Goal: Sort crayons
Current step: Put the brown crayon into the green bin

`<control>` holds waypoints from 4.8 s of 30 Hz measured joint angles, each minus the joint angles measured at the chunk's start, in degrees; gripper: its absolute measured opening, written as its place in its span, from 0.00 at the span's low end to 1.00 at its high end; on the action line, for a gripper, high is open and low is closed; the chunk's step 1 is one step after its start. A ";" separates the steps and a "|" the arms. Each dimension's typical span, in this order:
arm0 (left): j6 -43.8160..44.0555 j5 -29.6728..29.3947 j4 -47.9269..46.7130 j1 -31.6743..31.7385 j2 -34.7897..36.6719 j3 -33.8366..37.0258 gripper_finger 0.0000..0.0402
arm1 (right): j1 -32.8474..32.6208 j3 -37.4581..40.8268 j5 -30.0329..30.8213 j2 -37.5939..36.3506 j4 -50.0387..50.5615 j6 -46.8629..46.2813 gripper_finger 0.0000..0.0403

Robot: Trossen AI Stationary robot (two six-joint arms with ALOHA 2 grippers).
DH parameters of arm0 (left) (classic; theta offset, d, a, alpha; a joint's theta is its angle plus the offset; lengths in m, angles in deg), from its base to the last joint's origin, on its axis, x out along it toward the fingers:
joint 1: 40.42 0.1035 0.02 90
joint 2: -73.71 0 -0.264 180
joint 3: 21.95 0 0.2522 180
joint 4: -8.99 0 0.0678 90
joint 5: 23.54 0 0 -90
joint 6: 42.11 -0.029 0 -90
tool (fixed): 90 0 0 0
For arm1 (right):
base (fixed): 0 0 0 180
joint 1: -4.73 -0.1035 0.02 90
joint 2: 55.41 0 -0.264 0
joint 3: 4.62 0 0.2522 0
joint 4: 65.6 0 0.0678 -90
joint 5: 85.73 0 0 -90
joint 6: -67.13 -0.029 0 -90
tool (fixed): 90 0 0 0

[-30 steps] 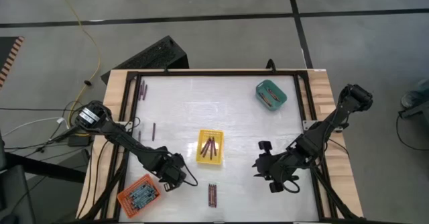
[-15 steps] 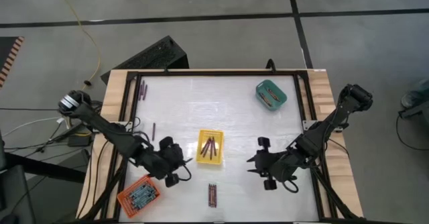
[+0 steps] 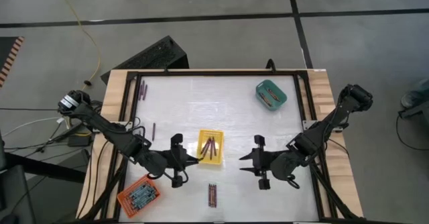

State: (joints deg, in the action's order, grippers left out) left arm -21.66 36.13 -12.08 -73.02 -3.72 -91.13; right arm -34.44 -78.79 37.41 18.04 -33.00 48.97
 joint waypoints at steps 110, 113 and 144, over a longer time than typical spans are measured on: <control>-28.28 7.65 37.82 7.28 -5.20 -0.07 0.02 | 13.50 -0.07 -19.36 4.55 -40.09 27.48 0.02; -29.40 7.42 37.67 7.28 -5.20 -0.07 0.07 | 13.50 -0.07 -19.37 4.55 -39.96 27.39 0.02; -15.69 8.85 10.79 7.13 -5.18 -0.04 0.37 | 21.72 -0.07 -15.15 -3.84 -24.45 18.95 0.00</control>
State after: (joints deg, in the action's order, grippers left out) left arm -37.36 44.99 -1.29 -65.89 -8.90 -91.17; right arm -12.72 -78.85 22.26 14.20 -57.45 67.92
